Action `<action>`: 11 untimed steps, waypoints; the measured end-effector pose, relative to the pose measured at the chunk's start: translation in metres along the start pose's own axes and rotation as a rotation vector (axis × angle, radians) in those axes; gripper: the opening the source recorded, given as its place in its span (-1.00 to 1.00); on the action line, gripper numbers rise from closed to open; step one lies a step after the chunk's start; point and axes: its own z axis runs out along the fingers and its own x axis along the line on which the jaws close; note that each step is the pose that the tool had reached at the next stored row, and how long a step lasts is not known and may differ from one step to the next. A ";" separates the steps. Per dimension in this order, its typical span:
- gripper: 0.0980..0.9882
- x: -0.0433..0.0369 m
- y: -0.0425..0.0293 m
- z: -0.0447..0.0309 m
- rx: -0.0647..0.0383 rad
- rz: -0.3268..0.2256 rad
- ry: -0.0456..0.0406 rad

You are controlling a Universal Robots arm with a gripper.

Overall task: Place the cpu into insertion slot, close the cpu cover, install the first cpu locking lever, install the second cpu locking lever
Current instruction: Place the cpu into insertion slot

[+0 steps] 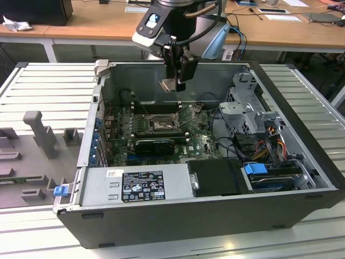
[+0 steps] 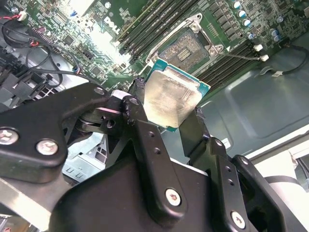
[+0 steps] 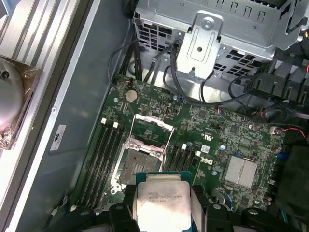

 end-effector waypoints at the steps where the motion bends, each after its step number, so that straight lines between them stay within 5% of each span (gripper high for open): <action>1: -0.03 0.0000 0.0000 0.0000 0.000 0.003 -0.0003; 11: -0.03 0.0000 -0.0001 0.0005 -0.001 0.048 -0.0043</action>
